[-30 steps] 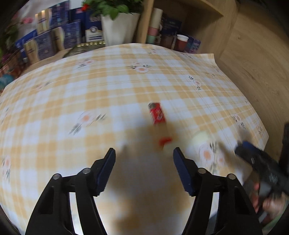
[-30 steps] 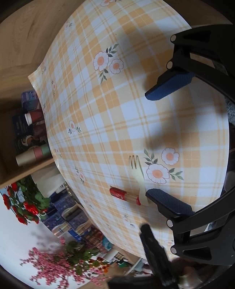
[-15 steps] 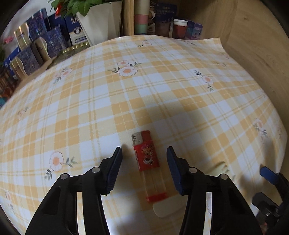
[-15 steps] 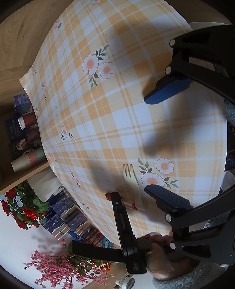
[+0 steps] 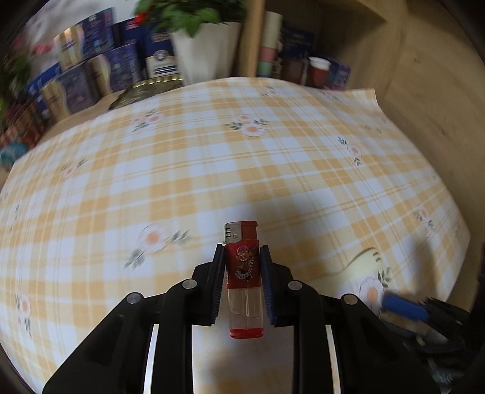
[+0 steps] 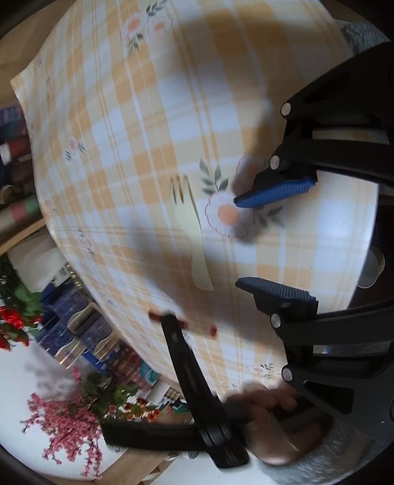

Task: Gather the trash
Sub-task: 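Grasp the red lighter with the left gripper while the right approaches the white plastic fork, then close the right gripper on the white plastic fork and lift it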

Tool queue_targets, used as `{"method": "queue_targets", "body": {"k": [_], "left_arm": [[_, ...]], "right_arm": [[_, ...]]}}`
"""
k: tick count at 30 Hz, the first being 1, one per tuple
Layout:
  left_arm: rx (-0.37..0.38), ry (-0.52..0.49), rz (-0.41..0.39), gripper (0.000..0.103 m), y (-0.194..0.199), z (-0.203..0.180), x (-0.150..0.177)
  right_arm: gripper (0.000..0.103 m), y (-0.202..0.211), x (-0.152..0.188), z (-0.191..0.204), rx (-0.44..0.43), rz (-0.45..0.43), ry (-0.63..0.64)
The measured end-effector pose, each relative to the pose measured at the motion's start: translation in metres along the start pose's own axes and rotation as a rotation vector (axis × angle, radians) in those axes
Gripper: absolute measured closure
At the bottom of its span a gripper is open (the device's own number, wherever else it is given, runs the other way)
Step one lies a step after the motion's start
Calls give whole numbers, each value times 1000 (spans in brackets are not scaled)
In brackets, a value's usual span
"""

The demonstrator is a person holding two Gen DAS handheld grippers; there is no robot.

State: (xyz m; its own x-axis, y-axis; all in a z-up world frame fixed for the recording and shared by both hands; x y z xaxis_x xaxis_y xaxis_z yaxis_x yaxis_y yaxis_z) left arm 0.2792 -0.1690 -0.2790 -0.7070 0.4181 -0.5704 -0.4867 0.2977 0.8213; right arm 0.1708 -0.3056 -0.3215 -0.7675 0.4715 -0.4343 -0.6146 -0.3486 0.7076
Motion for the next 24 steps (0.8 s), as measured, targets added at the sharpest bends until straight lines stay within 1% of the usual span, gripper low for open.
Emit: {"method": "queue_targets", "body": {"k": [2,5,8,11,17,22,24], "left_arm": [[8,35,-11,81,13,8,9],[24,102,-43,80,38,20,30],[41,158,-59,81,56,26,55],[40,207,-66,81,67,35,81],[34,276,-71,81,78,56,110],[43,316,-85,81,84,66,120],[48,324,-86,81,84,67,123]], "right_arm": [[53,-9,-8,6,30,4,1],[53,-21,-24,9,43,3,-30],[53,-34,-38,14,76,-10,-19],[53,-46,-49,21,123,-19,29],[54,-67,-57,37,246,-26,203],[54,-67,-48,43,274,1,290],[54,-65,-42,43,265,1,317]]}}
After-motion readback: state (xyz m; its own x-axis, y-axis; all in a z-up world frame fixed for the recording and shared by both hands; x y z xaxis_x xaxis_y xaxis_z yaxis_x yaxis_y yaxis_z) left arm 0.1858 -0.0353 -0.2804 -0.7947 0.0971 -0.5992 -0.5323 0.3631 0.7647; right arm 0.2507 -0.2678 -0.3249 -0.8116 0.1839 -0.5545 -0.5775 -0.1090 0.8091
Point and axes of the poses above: each gripper's, at about its wrist camera, not at the fingertips, and y roughly against the way its jaws point, z to its left, x to its underside, the point moved 7 cm from there along -y, roughly the way its jaws point, and after that the axes turned 8 degrees about -y, right-handed, at the moved point
